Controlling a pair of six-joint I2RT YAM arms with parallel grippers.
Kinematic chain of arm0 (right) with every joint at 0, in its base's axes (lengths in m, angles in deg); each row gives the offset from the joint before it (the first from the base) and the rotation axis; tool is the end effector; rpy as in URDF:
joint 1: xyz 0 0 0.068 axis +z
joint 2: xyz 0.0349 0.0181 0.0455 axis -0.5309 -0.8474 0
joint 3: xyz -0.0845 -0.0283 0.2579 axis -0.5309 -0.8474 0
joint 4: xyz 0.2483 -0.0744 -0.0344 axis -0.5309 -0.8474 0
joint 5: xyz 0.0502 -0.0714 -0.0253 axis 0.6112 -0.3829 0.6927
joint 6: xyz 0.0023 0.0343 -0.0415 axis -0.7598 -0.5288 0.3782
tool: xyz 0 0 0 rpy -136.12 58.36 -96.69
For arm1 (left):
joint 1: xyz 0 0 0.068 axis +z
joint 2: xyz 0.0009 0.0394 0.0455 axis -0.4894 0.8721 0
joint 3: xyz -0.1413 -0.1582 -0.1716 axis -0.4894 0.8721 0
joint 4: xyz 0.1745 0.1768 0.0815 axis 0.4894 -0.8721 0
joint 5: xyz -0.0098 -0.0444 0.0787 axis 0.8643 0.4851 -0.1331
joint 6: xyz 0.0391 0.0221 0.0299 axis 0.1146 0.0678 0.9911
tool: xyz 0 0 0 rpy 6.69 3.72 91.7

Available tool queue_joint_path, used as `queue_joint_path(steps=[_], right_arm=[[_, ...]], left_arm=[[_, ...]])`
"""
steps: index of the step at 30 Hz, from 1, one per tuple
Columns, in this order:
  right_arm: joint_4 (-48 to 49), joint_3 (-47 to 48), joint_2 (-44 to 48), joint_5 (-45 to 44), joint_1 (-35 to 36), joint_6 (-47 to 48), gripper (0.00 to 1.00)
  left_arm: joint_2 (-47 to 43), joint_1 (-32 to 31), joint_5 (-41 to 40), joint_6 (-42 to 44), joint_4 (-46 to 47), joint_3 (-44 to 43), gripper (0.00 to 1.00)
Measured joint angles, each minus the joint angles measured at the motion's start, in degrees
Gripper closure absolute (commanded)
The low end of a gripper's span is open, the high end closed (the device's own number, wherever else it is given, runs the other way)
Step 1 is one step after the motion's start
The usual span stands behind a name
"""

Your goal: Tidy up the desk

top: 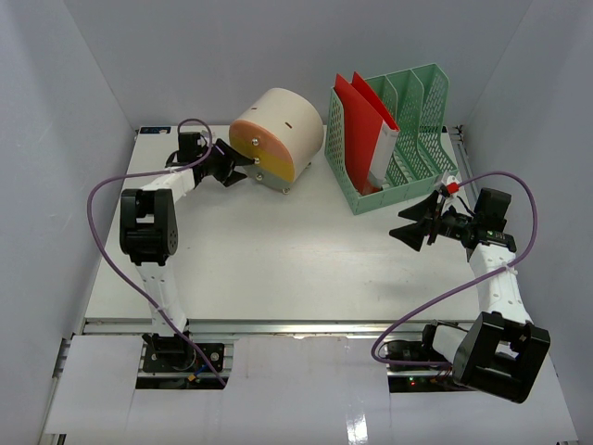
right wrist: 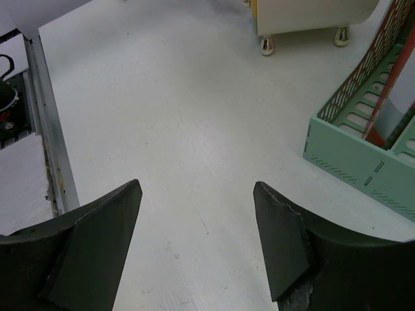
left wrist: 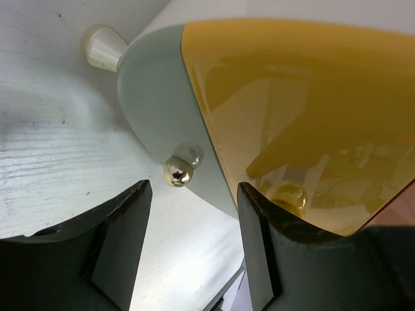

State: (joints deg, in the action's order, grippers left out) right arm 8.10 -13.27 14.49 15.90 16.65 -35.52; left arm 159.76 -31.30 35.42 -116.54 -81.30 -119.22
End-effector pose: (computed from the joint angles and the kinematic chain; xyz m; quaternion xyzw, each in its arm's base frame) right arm 0.2194 -0.0250 0.2698 -0.3535 0.6755 0.3642 0.5349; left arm 0.4618 -0.0367 0.1851 -0.2644 0.8305 -0.4334 0.2290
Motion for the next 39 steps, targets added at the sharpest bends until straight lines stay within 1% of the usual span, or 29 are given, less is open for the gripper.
queue_joint_path(steps=[3,8,11,16,22,27,32,39], right_arm=[[-0.05,0.00,-0.01,-0.02,0.00,0.00,0.24],[-0.07,0.00,-0.11,-0.01,0.00,0.07,0.24],[-0.07,0.00,-0.35,0.00,0.00,0.20,0.24],[-0.07,0.00,-0.60,-0.04,-0.02,0.22,0.24],[-0.07,0.00,-0.68,-0.24,-0.02,0.24,0.24],[-0.07,0.00,-0.74,-0.24,-0.09,0.26,0.24],[-0.07,0.18,-1.13,-0.29,-0.27,0.26,0.24],[-0.09,0.22,-1.86,-0.58,-0.28,0.42,0.24]], left_arm=[[-2.21,-0.07,0.17,0.59,2.53,4.74,0.34],[-8.63,-0.09,1.13,2.40,10.89,15.33,0.34],[-9.99,-0.09,2.56,2.91,15.84,17.82,0.35],[-8.95,-0.09,5.67,1.92,22.94,18.02,0.36],[-2.82,-0.09,8.85,-0.63,29.58,17.29,0.37],[1.31,-0.09,10.35,-1.68,31.27,15.85,0.38],[3.31,-0.09,11.00,-2.42,32.47,13.59,0.44],[6.31,-0.09,11.54,-3.45,33.89,10.51,0.46]])
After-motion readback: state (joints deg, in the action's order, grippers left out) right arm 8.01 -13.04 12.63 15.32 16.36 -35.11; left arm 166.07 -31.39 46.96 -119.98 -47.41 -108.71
